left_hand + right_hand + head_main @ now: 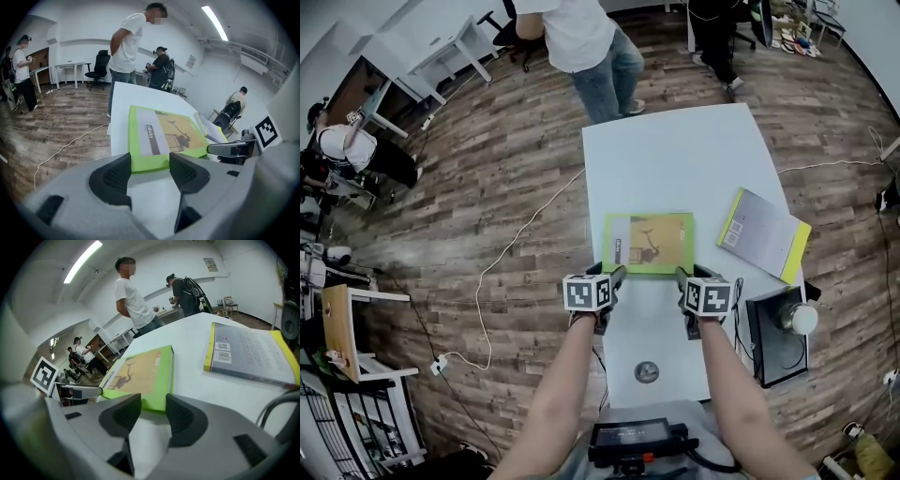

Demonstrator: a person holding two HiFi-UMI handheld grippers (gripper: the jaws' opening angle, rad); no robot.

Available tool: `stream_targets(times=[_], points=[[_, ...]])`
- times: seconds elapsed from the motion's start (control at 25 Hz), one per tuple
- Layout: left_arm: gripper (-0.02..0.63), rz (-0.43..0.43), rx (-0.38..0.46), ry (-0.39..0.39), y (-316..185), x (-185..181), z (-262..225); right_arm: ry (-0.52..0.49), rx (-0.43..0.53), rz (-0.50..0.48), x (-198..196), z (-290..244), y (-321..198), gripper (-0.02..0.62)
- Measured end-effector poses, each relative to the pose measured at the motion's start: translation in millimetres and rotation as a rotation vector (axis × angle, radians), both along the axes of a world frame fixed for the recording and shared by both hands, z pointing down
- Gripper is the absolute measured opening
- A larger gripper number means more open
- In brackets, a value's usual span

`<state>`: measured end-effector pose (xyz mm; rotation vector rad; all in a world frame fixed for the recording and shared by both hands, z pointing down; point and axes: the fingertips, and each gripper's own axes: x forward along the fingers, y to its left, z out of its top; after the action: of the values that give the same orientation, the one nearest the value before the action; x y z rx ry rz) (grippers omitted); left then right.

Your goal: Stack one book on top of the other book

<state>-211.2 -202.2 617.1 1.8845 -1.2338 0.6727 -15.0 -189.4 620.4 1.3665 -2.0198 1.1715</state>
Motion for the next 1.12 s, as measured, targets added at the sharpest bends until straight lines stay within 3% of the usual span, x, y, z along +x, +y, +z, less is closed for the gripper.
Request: stream_targets(times=[0.36, 0.6, 0.72, 0.88, 1.12], points=[[0.265, -0.024, -0.019, 0.022, 47, 3, 3, 0.012, -0.01, -0.06, 4, 2, 33, 0.176], [0.267, 0.023, -0.047, 0.028, 50, 0, 1, 0.027, 0.037, -0.071, 7, -3, 31, 0.177], [0.267, 0.101, -0.04, 0.013, 52, -5, -9, 0.038, 0.075, -0.025, 20, -9, 29, 0.181], [0.267, 0.255, 0.035, -0.025, 32, -19, -35, 0.005, 0.093, 0.028, 23, -23, 39, 0.19], [0.267, 0.562, 0.136, -0.125, -28, 4, -66, -0.211, -0.02, 0.247, 4, -28, 67, 0.192]])
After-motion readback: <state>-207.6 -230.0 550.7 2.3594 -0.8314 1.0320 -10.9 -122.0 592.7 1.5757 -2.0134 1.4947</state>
